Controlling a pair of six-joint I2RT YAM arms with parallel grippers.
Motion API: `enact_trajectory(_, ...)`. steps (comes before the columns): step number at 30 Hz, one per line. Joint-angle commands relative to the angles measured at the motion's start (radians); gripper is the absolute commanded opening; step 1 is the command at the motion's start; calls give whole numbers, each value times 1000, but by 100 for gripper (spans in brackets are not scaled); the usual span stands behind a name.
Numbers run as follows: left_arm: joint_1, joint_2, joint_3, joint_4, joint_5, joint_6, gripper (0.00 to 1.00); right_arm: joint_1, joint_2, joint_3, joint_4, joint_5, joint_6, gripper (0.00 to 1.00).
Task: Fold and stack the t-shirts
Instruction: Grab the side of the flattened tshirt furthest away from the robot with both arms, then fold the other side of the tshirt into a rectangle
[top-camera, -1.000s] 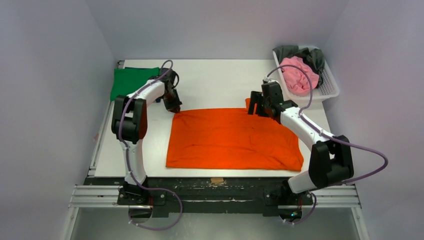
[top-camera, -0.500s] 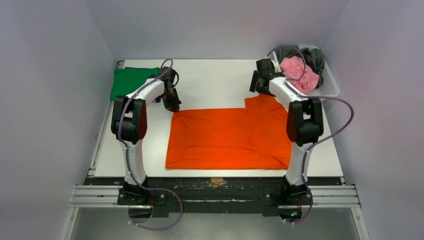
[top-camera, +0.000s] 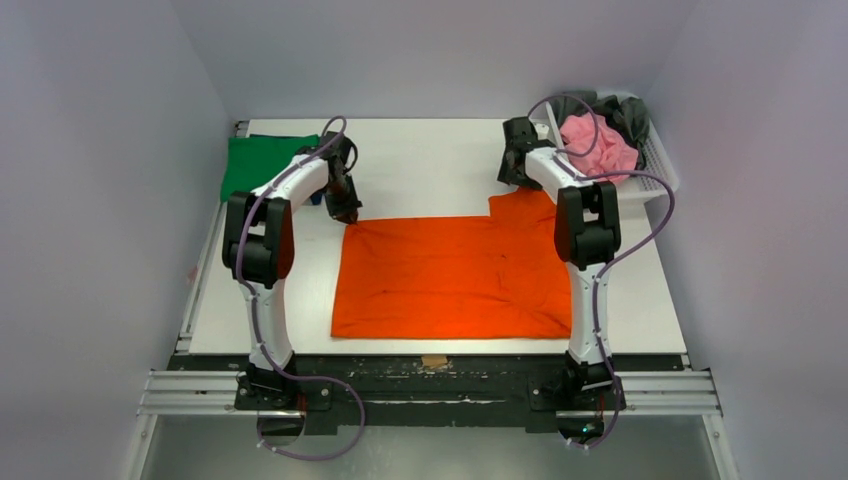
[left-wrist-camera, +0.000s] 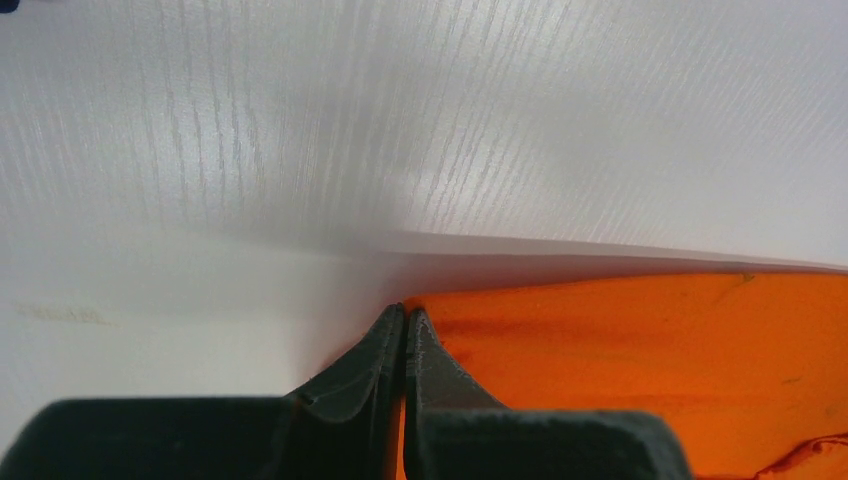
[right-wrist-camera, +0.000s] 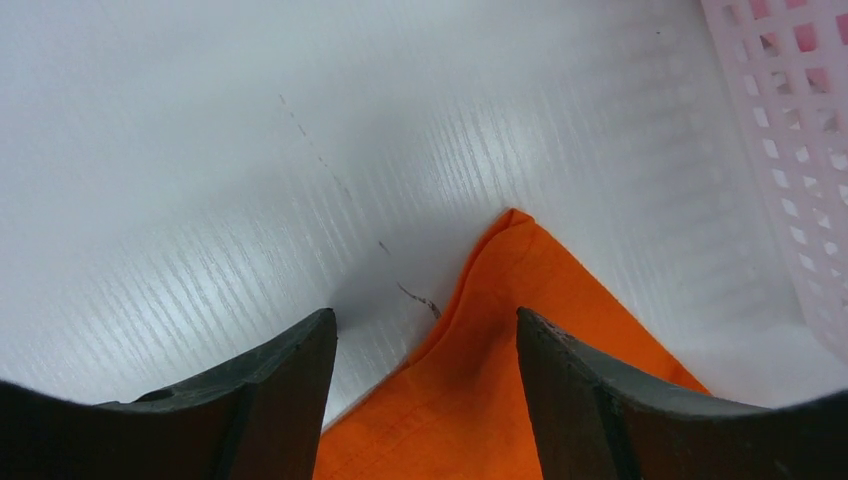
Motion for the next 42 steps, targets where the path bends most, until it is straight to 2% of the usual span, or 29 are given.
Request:
enact_trajectory(1,-1,-17,30,-9,-2,18,0,-6,-55,-68,-29,37,4,60)
enact_trajectory(4,-1,-26,18,-2,3,23,0,-6,-106,-141,7,37,6,49)
enact_trajectory(5,-1,-30,13,3,5,25,0,-7,-124,-160,13,37,5,41)
enact_trajectory(11,-3,-68,-19,44,25,42,0,-6,-217,-248,70,33,-29,7)
enact_trajectory(14,-8,-94,-30,62,33,56,0,-6,-259,-262,81,18,-42,0)
enact_trajectory(24,-40,-227,-143,148,36,113,0,-1,-529,-514,169,-65,-64,0)
enact_trajectory(35,-93,-383,-333,241,13,143,0,68,-770,-749,81,-22,-46,0)
enact_trajectory(38,-109,-435,-389,259,-42,137,0,93,-816,-792,31,16,-38,0)
enact_trajectory(42,-125,-504,-471,288,-44,149,0,108,-865,-833,-69,44,-20,0)
